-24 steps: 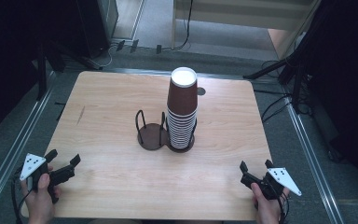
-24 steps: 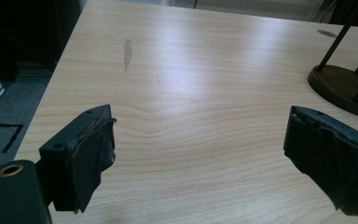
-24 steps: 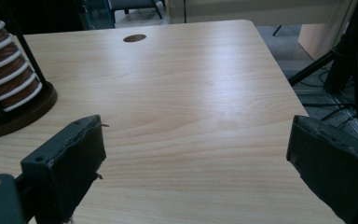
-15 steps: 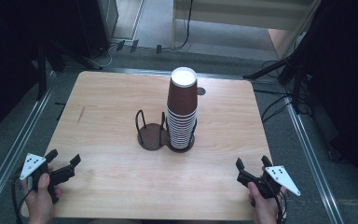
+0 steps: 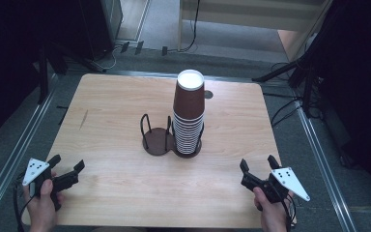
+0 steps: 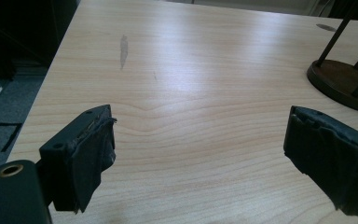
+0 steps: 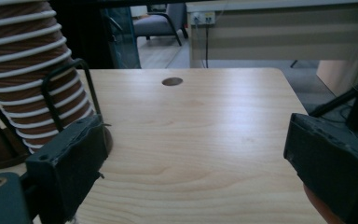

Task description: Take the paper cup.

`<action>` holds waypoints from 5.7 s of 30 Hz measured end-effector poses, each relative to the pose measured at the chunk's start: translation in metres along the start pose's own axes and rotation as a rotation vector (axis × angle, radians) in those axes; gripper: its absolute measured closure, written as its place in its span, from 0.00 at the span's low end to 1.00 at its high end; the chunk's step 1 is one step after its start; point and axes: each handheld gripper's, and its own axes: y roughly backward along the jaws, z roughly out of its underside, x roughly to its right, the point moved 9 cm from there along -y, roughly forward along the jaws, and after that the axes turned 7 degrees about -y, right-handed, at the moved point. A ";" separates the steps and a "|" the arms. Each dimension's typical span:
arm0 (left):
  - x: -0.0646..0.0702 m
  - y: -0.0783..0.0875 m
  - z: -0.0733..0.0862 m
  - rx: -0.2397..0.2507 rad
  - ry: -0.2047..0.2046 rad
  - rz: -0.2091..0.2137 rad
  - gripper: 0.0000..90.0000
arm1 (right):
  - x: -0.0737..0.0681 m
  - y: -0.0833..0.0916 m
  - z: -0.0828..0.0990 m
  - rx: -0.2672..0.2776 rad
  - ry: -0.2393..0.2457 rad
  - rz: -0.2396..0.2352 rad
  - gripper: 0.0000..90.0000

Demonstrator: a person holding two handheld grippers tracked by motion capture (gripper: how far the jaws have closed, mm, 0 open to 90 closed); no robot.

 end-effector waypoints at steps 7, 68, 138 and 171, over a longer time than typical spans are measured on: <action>0.000 0.000 0.000 0.000 -0.001 0.000 0.10 | -0.013 -0.003 -0.010 0.006 0.005 -0.014 0.12; 0.001 0.000 0.000 -0.007 -0.006 0.010 0.10 | -0.126 -0.050 -0.057 -0.003 0.025 -0.191 0.00; 0.000 -0.002 0.000 -0.013 0.002 0.013 0.10 | -0.191 -0.108 -0.093 0.016 0.047 -0.174 0.00; 0.000 -0.002 0.000 -0.016 0.001 0.014 0.10 | -0.196 -0.117 -0.102 0.065 0.050 -0.149 0.10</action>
